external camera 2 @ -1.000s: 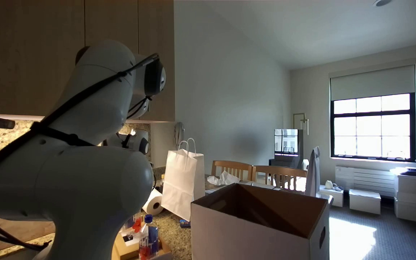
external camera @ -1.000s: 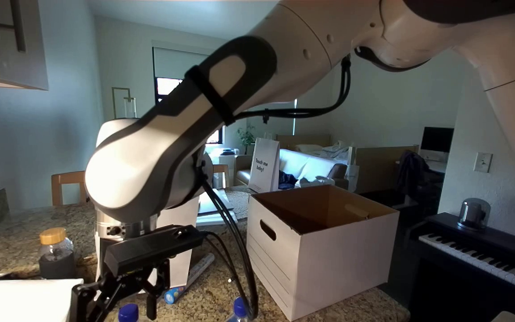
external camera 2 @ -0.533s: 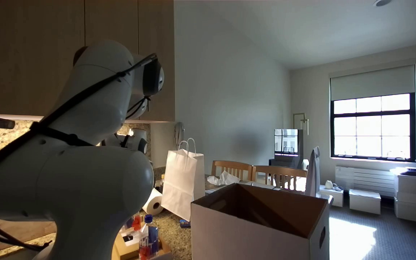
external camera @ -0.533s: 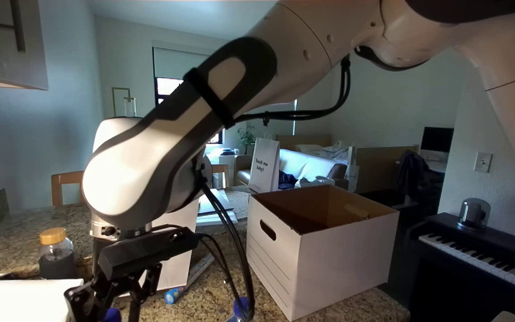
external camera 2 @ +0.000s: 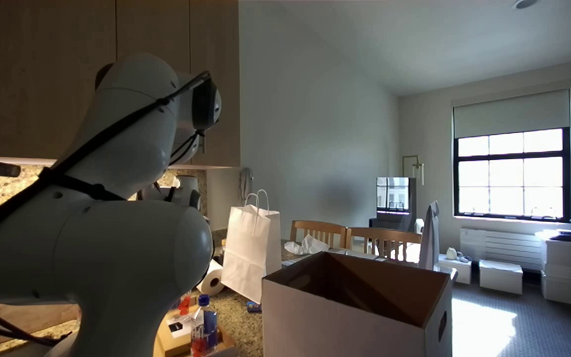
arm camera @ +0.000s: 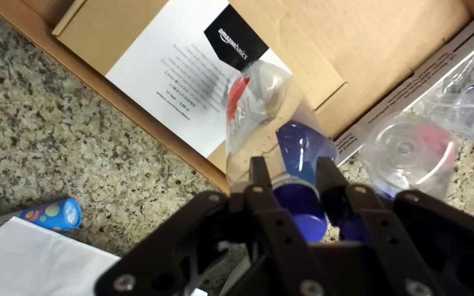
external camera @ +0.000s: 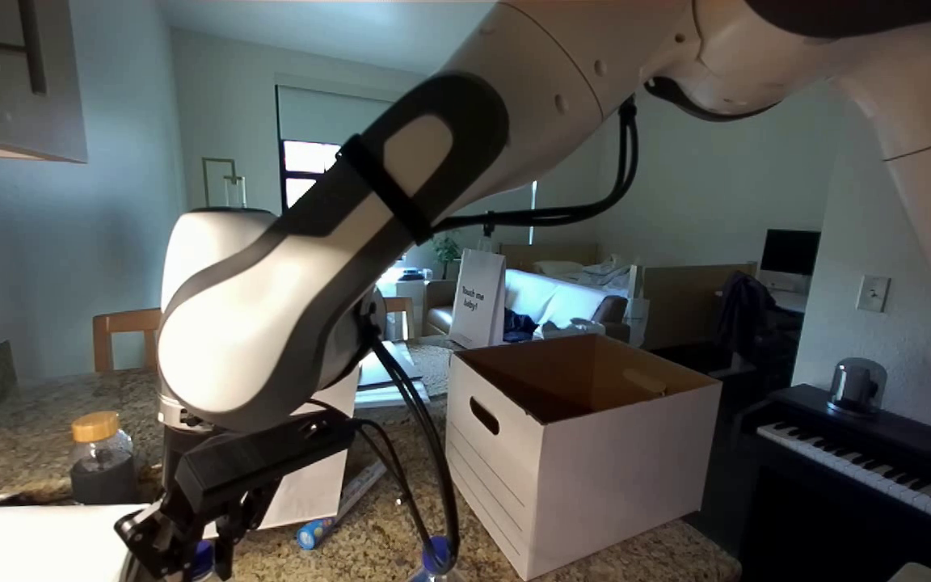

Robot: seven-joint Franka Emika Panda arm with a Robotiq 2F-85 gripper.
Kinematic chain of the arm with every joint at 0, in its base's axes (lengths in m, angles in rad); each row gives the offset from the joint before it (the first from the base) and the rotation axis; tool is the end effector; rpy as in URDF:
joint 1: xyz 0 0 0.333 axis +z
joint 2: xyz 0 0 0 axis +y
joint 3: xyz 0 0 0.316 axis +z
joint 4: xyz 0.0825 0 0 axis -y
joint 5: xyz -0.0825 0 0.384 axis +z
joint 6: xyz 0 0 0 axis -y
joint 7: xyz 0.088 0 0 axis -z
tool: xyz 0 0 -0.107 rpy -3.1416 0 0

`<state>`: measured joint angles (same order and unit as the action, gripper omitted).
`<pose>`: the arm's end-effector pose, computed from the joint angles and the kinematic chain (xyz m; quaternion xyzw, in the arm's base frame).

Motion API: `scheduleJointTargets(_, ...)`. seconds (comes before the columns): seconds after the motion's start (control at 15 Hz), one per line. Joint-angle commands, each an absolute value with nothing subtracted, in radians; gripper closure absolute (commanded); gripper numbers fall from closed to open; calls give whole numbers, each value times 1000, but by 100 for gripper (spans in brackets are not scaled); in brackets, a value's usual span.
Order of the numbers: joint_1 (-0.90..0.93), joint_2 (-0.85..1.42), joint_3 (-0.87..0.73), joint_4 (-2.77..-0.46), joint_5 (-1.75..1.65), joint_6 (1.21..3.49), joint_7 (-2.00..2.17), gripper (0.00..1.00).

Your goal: Put one water bottle in the white storage box.

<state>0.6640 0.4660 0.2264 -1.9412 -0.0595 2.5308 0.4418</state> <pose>0.4052 0.4897 0.2601 -0.9704 -0.2297 -0.0346 0.0665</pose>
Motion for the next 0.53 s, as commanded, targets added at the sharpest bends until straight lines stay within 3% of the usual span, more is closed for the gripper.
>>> scheduleJointTargets(0.0,687,413,205,-2014,-88,2581,474,86)
scheduleJointTargets(0.47,660,279,202,-2061,-81,2573,452,86)
